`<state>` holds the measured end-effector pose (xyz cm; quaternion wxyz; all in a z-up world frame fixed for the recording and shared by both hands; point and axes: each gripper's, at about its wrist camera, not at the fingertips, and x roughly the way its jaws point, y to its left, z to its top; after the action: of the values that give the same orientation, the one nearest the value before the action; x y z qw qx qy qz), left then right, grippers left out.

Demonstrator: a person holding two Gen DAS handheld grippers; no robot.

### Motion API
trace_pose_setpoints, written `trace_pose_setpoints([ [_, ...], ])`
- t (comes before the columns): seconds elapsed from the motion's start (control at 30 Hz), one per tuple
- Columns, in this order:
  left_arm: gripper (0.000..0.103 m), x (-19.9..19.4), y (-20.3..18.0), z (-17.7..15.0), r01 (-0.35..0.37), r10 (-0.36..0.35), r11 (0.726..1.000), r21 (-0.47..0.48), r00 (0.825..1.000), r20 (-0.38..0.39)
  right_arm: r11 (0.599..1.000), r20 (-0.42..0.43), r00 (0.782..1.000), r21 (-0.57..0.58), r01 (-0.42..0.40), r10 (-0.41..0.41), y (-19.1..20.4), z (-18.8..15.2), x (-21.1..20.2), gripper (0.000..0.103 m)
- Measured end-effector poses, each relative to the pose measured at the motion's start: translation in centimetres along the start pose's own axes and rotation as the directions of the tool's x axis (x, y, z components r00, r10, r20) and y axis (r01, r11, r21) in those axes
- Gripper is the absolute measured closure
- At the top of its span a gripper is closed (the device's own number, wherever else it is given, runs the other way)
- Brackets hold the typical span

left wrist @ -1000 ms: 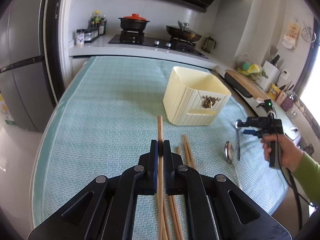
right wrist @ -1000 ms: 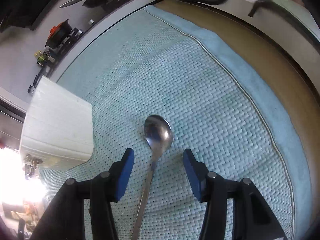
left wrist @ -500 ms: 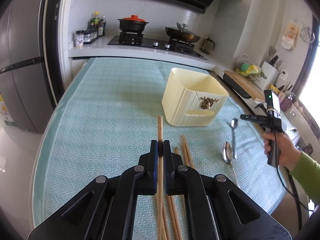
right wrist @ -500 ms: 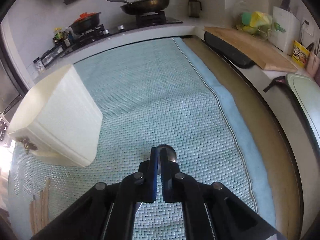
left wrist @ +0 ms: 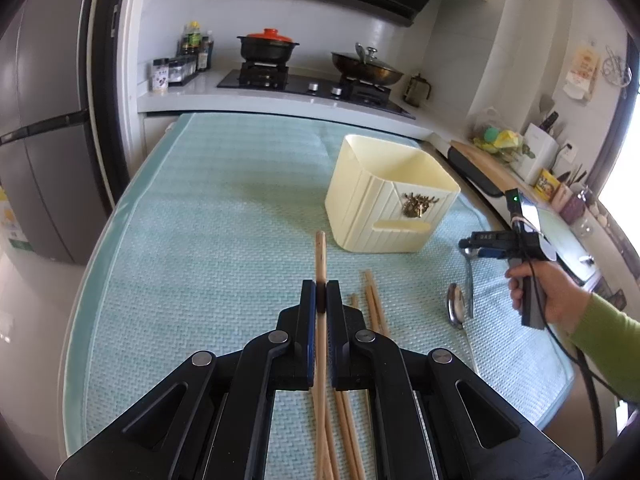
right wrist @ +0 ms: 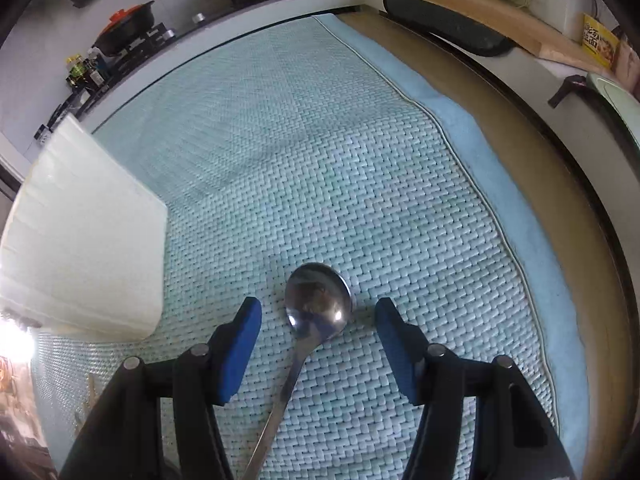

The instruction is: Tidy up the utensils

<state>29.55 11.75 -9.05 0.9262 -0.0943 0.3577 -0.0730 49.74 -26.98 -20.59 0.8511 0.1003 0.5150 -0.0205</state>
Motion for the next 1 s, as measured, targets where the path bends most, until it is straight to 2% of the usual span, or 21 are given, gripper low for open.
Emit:
trace_pose_setpoints([
  [0.03,0.1,0.1,0.0,0.0,-0.001,0.001,1.0,0.001,1.0,-0.001,0.999,0.019,0.999,-0.02,0.03,-0.029,0.6,0.0,0.1,0.045],
  [0.07,0.1,0.2,0.0,0.0,-0.002,0.002,1.0,0.0,1.0,-0.002,0.998,0.026,0.998,-0.035,0.056,-0.056,1.0,-0.1,0.3,0.063],
  [0.1,0.1,0.2,0.1,0.0,-0.002,0.002,1.0,-0.002,1.0,-0.003,0.996,0.042,0.996,-0.044,0.078,-0.076,1.3,-0.1,0.1,0.069],
  [0.2,0.1,0.2,0.2,0.0,0.007,-0.007,1.0,-0.01,1.0,-0.004,0.997,0.067,0.997,-0.059,0.049,-0.045,1.3,-0.4,-0.8,0.069],
  [0.43,0.1,-0.4,-0.1,0.2,0.016,-0.016,1.0,0.0,1.0,0.011,0.987,0.213,0.975,-0.155,-0.033,0.066,1.0,-1.3,-7.9,0.072],
  [0.47,0.1,-0.6,-0.2,0.3,0.017,-0.017,1.0,-0.001,1.0,0.017,0.984,0.233,0.969,-0.175,-0.037,0.078,1.1,-1.5,-8.9,0.09],
  [0.5,0.1,-0.8,-0.2,0.4,0.021,-0.021,1.0,-0.002,1.0,0.022,0.979,0.25,0.965,-0.2,-0.034,0.085,1.1,-1.8,-9.9,0.097],
  [0.63,0.1,-1.5,-0.5,0.9,0.026,-0.027,1.0,0.004,0.999,0.039,0.962,0.282,0.951,-0.266,-0.053,0.131,1.6,-2.3,-12.1,0.097],
  [0.77,0.1,-1.8,-0.6,1.0,0.024,-0.024,1.0,0.008,0.999,0.041,0.953,0.256,0.952,-0.288,-0.091,0.169,1.2,-2.6,-12.0,0.098],
  [0.9,0.1,-2.0,-0.6,1.2,0.023,-0.023,1.0,0.01,0.999,0.046,0.947,0.283,0.943,-0.31,-0.082,0.174,0.8,-3.5,-13.3,0.099],
  [1.0,0.1,-2.0,-0.4,1.5,0.027,-0.028,1.0,0.008,0.998,0.051,0.937,0.339,0.925,-0.348,-0.044,0.17,1.2,-4.0,-15.3,0.098],
])
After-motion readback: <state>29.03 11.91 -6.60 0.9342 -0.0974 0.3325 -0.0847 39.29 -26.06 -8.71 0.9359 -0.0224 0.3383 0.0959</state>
